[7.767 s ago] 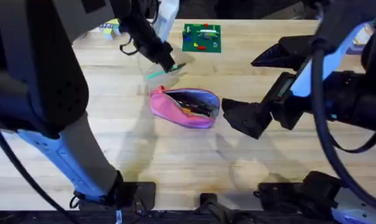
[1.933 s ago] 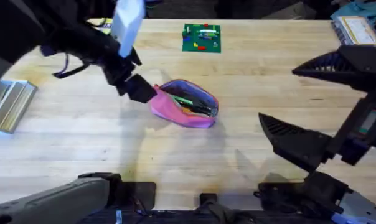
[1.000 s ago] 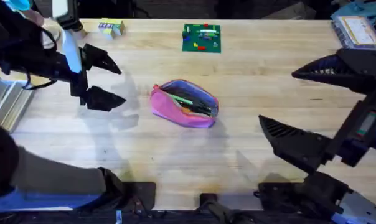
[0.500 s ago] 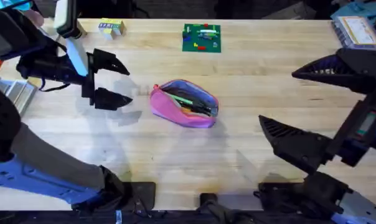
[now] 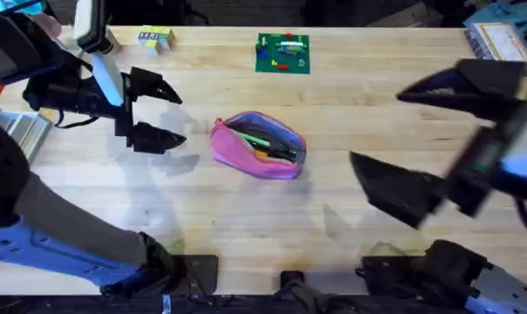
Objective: Unzip the bag, pick up the pens from the table one at a time and place them inside, then zip the bag closed.
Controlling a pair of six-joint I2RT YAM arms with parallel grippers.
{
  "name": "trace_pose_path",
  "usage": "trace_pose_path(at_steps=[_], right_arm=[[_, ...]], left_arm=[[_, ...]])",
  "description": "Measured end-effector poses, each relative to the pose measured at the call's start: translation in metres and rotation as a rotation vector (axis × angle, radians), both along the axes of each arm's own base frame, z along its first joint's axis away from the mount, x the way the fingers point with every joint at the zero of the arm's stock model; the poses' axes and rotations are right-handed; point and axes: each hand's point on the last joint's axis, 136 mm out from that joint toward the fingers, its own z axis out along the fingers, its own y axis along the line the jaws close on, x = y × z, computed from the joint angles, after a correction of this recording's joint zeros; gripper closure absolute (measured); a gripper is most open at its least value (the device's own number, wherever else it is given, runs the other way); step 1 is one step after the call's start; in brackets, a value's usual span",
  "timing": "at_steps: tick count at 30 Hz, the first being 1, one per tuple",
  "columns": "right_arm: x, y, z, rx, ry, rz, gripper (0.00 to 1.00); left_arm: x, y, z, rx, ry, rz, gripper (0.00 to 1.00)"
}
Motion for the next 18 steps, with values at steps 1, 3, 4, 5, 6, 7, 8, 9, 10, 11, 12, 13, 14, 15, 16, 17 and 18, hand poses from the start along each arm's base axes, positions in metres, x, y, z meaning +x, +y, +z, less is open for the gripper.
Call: trace_pose_path(at_steps=[1,3,4,5,6,7,8,9,10,11,12,13,14,15,16,17,18], right_arm=[[0.005,0.005,-0.001,0.000,0.007,-0.002,0.005],[0.017,0.016,-0.006,-0.005,0.031,-0.010,0.005],[0.021,0.022,-0.009,-0.007,0.045,-0.009,0.005],[0.025,0.027,-0.012,-0.010,0.059,-0.006,0.005],[0.029,0.033,-0.016,-0.013,0.075,-0.002,0.005],[0.033,0.039,-0.019,-0.015,0.091,0.004,0.005],[0.037,0.045,-0.023,-0.017,0.109,0.009,0.005],[0.040,0.050,-0.026,-0.017,0.126,0.013,0.006],[0.042,0.055,-0.028,-0.014,0.141,0.016,0.005],[0.050,0.069,-0.032,-0.006,0.194,0.020,0.005],[0.052,0.073,-0.033,-0.003,0.210,0.018,0.005],[0.055,0.077,-0.034,0.000,0.227,0.015,0.005],[0.058,0.081,-0.035,0.003,0.243,0.010,0.005],[0.061,0.084,-0.035,0.009,0.259,0.003,0.005],[0.064,0.088,-0.035,0.015,0.276,-0.006,0.005],[0.067,0.091,-0.035,0.023,0.290,-0.014,0.005],[0.070,0.095,-0.036,0.031,0.306,-0.023,0.004]], left_arm=[[0.000,0.000,0.000,0.000,0.000,0.000,0.007],[0.000,0.000,0.000,0.000,-0.001,-0.001,0.007],[0.000,0.000,0.000,0.001,-0.002,-0.001,0.007],[0.000,0.000,0.000,0.001,-0.002,-0.001,0.008],[0.000,0.000,0.000,0.001,-0.002,-0.001,0.006],[0.000,0.000,0.000,0.001,-0.002,-0.001,0.007],[0.000,0.000,0.000,0.001,-0.002,-0.001,0.007],[0.000,0.000,0.000,0.000,-0.002,-0.001,0.007],[0.000,0.000,0.000,0.000,-0.002,-0.001,0.007],[0.000,0.000,0.000,0.001,-0.002,-0.001,0.007],[0.000,0.000,0.000,0.001,-0.002,-0.001,0.007],[0.000,0.000,0.000,0.000,-0.002,-0.001,0.007],[0.000,0.000,0.000,0.000,-0.002,-0.001,0.007],[0.000,0.000,0.000,0.001,-0.002,-0.001,0.007],[0.000,0.000,0.000,0.000,-0.002,-0.001,0.007],[0.000,0.000,0.000,0.001,-0.002,-0.001,0.007],[0.000,0.000,0.000,0.001,-0.002,-0.001,0.007]])
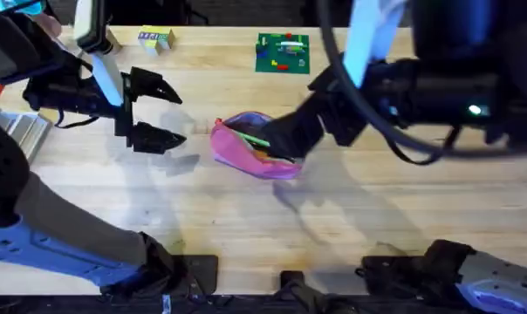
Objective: Unzip the bag, pick up the pens from the table one at a time and place them inside, then zip the bag closed.
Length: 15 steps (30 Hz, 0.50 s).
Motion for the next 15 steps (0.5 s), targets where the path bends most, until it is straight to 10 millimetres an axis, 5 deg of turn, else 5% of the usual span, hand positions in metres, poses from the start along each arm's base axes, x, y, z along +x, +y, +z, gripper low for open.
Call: trace_pose_path(at_steps=[15], right_arm=[[0.016,0.038,-0.008,0.161,0.173,-0.069,0.004]], left_arm=[[0.000,0.000,0.000,-0.001,0.000,0.000,0.007]])
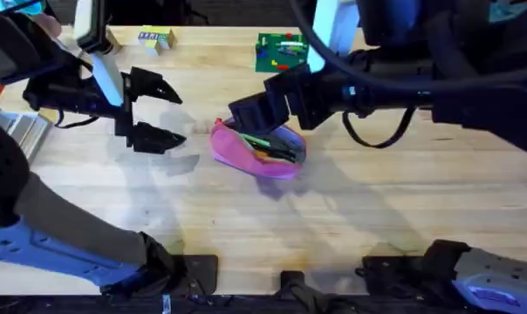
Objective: Unzip the bag, pick up the pens from the table one at a time and place them inside, then zip the bag closed.
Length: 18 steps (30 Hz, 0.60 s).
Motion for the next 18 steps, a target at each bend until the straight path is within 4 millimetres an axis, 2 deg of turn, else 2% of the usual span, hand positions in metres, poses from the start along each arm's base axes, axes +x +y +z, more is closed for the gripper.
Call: trace_pose_path(at_steps=[11,18], right_arm=[[0.002,0.005,0.002,0.040,0.030,-0.027,0.004],[0.011,0.031,-0.010,0.054,0.029,-0.002,0.004]], left_arm=[[0.000,0.000,0.000,0.000,0.000,0.000,0.007],[0.000,0.000,0.000,0.000,0.000,0.000,0.007]])
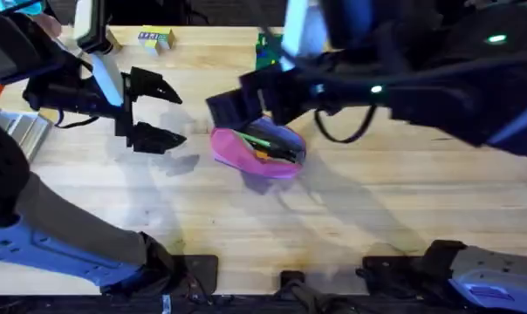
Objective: Unzip the bag, pick up the pens from the table one at a time and place them inside, then zip the bag closed.
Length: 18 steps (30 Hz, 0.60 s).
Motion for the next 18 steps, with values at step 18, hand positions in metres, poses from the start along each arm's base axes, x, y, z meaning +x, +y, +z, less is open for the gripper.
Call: trace_pose_path(at_steps=[18], right_arm=[[0.003,0.039,-0.031,-0.150,-0.085,-0.059,0.004]], left_arm=[[0.000,0.000,0.000,0.000,0.000,0.000,0.007]])
